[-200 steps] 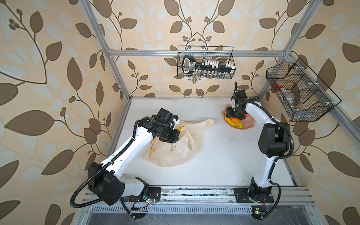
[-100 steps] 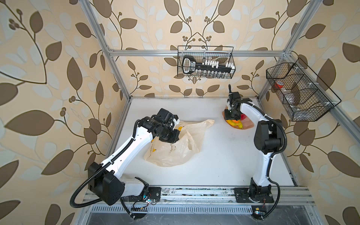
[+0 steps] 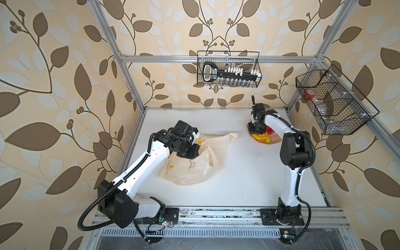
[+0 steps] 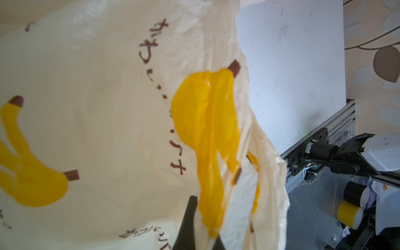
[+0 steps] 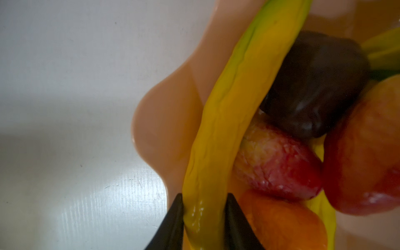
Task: Place the fruits into the plastic bag
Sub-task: 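Lower the right gripper onto the long yellow banana in the bowl, then close the right gripper on the long banana and lift it from the bowl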
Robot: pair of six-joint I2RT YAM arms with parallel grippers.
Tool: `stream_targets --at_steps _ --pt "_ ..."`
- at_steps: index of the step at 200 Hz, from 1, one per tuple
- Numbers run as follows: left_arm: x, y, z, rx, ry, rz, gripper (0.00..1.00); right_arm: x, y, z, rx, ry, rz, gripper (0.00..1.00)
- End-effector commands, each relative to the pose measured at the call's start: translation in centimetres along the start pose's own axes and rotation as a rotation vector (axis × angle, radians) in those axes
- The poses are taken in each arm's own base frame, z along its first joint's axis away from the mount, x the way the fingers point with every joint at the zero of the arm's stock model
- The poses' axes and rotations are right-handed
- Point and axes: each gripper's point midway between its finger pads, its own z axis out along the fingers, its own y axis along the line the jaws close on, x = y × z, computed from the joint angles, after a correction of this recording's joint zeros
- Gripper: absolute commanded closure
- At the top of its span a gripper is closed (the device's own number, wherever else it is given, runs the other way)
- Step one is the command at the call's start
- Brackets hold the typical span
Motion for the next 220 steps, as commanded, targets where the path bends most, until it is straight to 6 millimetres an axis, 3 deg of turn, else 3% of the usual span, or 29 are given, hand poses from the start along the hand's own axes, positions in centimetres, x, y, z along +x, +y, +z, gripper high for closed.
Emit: stream_targets --at_steps 1,82,174,220 --pt "-0.9 -1.0 -1.1 0.028 -0.031 0.010 1.00 -0.3 0.3 -0.5 -0.001 0.001 -0.024 0.73" --pt "-0.9 -1.0 -0.9 0.033 -0.029 0.010 1.00 -2.6 0.8 -5.0 -0.064 -0.115 0.026 0.79" --pt "-1.7 -1.3 -0.6 0.044 -0.026 0.019 1.00 -4.4 2.1 -12.8 -0.227 -0.297 0.119 0.82" --pt "-1.9 -1.5 -0.5 0.050 -0.027 0.017 1.00 -4.4 3.0 -14.5 -0.325 -0.332 0.157 0.83"
